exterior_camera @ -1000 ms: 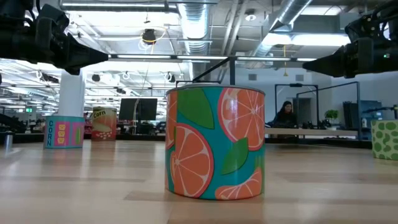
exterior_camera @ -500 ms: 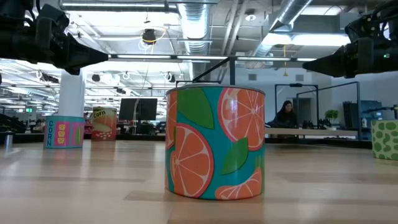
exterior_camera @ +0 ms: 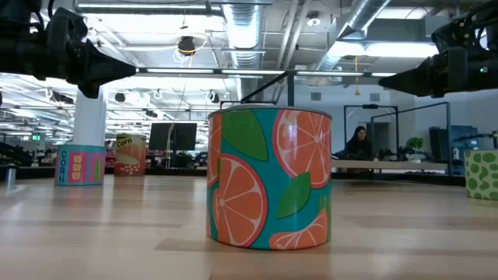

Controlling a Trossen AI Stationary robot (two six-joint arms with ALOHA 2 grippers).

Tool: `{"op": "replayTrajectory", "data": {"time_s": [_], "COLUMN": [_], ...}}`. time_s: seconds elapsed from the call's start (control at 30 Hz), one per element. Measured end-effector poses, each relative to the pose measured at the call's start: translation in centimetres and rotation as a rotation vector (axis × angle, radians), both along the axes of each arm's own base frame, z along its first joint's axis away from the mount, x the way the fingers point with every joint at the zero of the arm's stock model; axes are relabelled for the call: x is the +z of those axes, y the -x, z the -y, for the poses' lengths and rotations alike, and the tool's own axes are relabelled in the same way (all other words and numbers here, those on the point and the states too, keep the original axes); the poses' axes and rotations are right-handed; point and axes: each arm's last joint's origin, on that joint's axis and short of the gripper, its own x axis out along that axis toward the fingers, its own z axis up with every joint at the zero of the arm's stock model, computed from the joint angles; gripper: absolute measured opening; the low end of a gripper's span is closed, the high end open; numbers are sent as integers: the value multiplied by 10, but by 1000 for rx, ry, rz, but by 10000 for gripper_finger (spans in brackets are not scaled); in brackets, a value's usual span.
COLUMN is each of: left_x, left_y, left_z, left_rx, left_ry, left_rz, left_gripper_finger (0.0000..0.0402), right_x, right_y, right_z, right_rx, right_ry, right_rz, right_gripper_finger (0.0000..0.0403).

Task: Pick and place cans onto a shelf
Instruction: Put the canned mixed corn on the shelf

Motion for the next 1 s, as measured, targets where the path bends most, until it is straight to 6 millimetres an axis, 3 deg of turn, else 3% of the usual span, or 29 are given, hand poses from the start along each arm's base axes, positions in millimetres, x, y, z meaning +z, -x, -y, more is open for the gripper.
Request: {"op": "replayTrajectory", "data": {"time_s": [0.27, 0.57, 0.8, 1.0], "left_x": [10, 34, 61, 78], "left_y": [-2, -23, -53, -73], "left_z": [1, 0, -1, -2], "left_rx": [-72, -81, -83, -34], "left_ry": [-7, 24, 82, 232], "left_rz": [102, -45, -344, -619], "left_gripper_finger": [0, 0, 0, 0], "right_x": [0, 0, 0, 0], "right_y": [0, 0, 0, 0], "right_z": [0, 0, 0, 0], "right_rx": [0, 0, 0, 0], "right_ry": [0, 0, 0, 0], "right_rz": [1, 0, -1, 0], "right_gripper_finger": [24, 24, 24, 24]}}
